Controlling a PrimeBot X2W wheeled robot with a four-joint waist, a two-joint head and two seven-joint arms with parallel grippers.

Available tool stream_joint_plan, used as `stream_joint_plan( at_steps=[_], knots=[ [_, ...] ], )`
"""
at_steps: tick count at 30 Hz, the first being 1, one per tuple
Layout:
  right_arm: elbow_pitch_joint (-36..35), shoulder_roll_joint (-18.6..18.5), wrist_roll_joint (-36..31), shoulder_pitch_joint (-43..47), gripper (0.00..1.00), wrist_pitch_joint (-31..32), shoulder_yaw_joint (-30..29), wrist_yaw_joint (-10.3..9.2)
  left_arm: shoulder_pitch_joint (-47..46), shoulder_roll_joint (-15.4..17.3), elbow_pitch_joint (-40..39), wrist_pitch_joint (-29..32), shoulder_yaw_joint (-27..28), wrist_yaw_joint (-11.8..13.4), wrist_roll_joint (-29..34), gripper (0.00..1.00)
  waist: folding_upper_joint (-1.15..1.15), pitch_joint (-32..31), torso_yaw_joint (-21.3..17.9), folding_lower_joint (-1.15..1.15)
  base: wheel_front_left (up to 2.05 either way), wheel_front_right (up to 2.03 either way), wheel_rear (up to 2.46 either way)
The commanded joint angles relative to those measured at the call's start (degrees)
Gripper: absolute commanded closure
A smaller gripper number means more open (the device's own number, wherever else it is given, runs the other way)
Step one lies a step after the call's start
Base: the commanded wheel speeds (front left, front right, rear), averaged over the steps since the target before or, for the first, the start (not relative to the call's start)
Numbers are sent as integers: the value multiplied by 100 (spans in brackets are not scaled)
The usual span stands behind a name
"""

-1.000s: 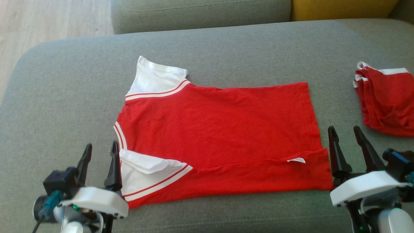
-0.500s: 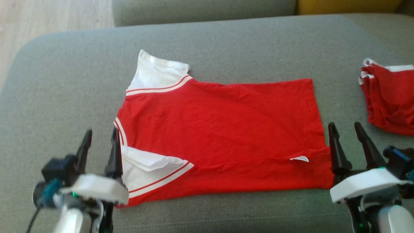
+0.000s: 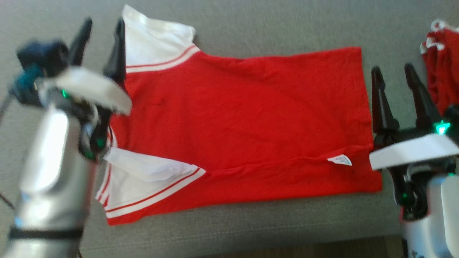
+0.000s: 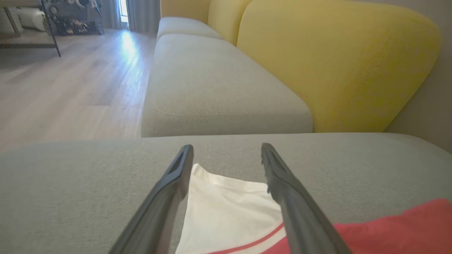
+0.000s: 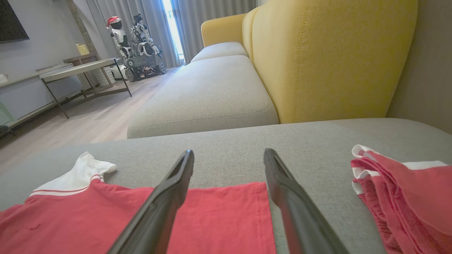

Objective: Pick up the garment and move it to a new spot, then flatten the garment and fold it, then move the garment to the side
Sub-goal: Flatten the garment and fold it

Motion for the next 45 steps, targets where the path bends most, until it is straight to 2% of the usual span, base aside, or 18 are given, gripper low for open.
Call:
stream_joint_plan(
  at_steps=[1,8,16,20,21,22,23,28,33,40,45],
  knots=[
    [-205,-48,-24,-214,0,-66,174,19,-419,211,51,67,245,-82,-57,0,0,411,-225,-1,0,0,0],
    [1,-9,53,-616,0,-235,383,19,-1675,477,1649,604,286,-484,-295,0,0,873,-513,-1,0,0,0],
    [273,42,155,-774,0,-414,523,19,-2373,750,2890,1026,254,-649,-413,0,0,1046,-716,-1,0,0,0],
    [374,54,176,-820,0,-466,514,19,-2566,778,3368,1231,201,-720,-515,0,0,1065,-758,-1,0,0,0],
    [394,55,182,-831,0,-473,505,19,-2607,778,3440,1250,181,-737,-537,16,0,1065,-762,-1,0,0,0],
    [414,55,193,-845,0,-476,498,19,-2640,783,3502,1245,160,-749,-548,60,0,1063,-768,-1,0,0,0],
    [437,55,212,-866,0,-475,490,19,-2667,784,3557,1235,142,-760,-564,100,0,1060,-773,-1,0,0,0],
    [645,-54,359,-1120,0,-417,293,19,-2784,754,3715,1056,14,-796,-602,100,0,1045,-714,-1,0,0,0],
    [1169,-356,456,-1593,0,-205,176,19,-2939,632,3750,730,-149,-812,-609,100,0,1046,-514,-1,0,0,0],
    [2352,-814,630,-2200,0,350,514,19,-3177,363,3629,355,-483,-819,-686,100,0,1087,-166,-1,0,0,0],
    [2981,-994,816,-2501,0,678,784,19,-3226,316,3477,215,-761,-820,-865,100,0,1080,-1,-1,0,0,0]
  ],
)
